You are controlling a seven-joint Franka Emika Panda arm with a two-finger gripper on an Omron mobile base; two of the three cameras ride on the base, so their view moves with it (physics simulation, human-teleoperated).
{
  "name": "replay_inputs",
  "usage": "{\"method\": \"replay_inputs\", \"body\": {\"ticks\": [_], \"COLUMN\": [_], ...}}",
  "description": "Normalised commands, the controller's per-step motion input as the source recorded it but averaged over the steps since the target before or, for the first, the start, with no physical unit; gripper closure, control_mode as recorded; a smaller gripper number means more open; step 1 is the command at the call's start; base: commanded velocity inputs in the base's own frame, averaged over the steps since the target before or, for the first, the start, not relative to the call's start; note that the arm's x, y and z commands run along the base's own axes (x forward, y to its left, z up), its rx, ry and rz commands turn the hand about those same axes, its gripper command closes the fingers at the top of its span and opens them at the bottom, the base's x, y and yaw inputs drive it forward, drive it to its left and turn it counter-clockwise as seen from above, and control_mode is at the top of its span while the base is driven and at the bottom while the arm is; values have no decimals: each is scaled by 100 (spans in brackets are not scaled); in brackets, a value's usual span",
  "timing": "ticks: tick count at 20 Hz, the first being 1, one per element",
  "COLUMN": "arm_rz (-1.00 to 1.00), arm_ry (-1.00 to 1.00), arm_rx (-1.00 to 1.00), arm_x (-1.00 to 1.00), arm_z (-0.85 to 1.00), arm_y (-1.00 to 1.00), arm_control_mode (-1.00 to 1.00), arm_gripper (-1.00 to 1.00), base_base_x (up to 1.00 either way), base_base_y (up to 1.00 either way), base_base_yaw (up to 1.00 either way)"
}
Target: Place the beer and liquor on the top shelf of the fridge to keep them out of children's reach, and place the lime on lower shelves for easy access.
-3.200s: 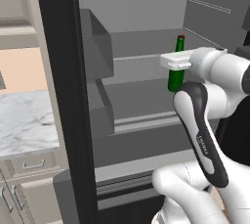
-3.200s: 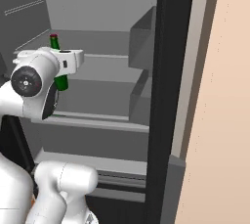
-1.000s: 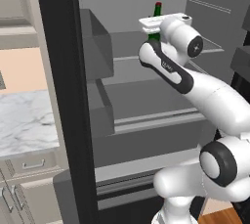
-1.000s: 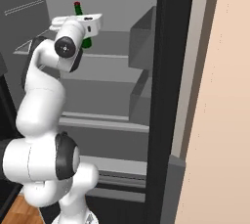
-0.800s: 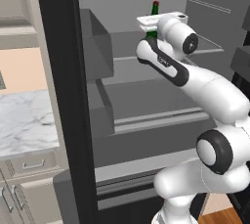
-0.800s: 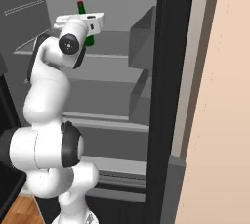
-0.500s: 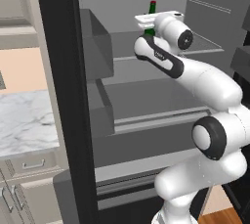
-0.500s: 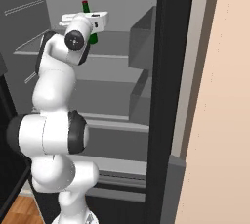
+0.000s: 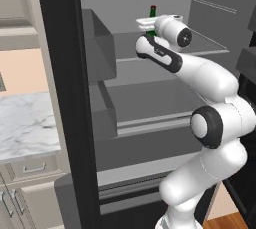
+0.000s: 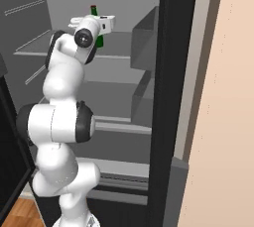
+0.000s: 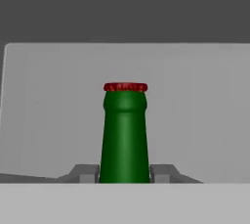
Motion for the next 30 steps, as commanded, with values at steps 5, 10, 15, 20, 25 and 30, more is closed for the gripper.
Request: {"method": "replay_inputs", "body": {"ticks": [5, 10, 15, 20, 25, 30], "arm_rz": [0, 0, 0, 0, -1, -5], "arm_ry": [5, -3, -19, -5, 0, 4], "arm_rx": [0, -1, -5, -1, 0, -3], "arm_x": [42, 10, -38, -6, 0, -20], "arm_z": [-23, -24, -4, 0, 0, 15], "arm_y": [0, 1, 4, 0, 0, -4], "arm_control_mode": [-100, -100, -100, -100, -100, -100], "arm_gripper": [100, 100, -100, -100, -100, -100], "base_base_x": [0, 0, 0, 0, 0, 0], "base_base_y": [0, 0, 0, 0, 0, 0], "base_base_yaw": [0, 0, 0, 0, 0, 0]}}
